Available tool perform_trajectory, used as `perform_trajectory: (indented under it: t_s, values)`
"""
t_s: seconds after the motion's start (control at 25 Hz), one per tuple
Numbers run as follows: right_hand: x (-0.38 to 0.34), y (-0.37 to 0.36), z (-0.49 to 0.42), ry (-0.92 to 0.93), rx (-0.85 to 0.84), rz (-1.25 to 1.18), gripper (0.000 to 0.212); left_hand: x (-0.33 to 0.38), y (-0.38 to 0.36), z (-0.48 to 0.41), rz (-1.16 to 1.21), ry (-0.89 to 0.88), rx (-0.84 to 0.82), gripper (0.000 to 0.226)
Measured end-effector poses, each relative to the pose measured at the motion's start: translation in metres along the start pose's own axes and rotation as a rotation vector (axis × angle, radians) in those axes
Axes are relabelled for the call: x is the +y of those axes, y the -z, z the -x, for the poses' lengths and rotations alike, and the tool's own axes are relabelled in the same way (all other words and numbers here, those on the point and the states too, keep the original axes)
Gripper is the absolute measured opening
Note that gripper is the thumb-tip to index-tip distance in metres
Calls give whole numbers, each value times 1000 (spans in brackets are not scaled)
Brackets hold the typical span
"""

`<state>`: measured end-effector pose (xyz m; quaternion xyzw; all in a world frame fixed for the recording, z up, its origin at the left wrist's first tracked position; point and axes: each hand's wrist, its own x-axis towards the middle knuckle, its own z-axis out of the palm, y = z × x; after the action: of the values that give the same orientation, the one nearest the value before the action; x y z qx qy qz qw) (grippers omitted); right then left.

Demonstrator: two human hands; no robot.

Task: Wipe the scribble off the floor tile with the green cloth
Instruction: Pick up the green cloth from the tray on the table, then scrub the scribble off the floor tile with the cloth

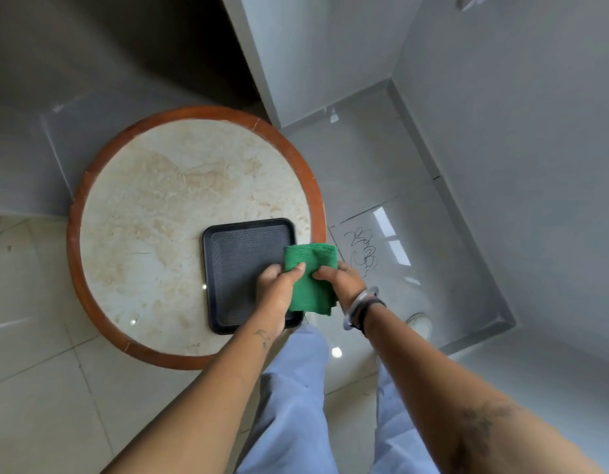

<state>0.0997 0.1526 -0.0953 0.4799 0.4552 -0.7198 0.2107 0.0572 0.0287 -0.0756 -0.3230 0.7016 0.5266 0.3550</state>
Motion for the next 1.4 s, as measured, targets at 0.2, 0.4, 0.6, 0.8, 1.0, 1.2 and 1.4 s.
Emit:
perform_trajectory:
  t_s: [0.2,0.4,0.6,0.8,1.0,1.2,1.4]
  values:
    - [11,141,-27,16,243,46,23,-35,-124,-1,-331,-113,-122,33]
    - [68,258,-154,131,650,689,23,-117,-188,-130,-1141,-370,-168,78]
    - [170,270,-341,516,494,1273,38,-211,-210,-311,-1479,-275,-139,124]
    - [301,248,-394,413,25,1790,61,-280,-234,-396,-1769,-329,-169,146]
    - [309,253,-408,595,102,1803,80,-308,-237,-411,-1975,-349,-125,149]
    - [293,286,-433,652,37,1958,79,-301,-230,-415,-2014,-358,-157,142]
    - [245,299,-475,434,574,1498,83,-304,-227,-418,-2028,-340,-186,151]
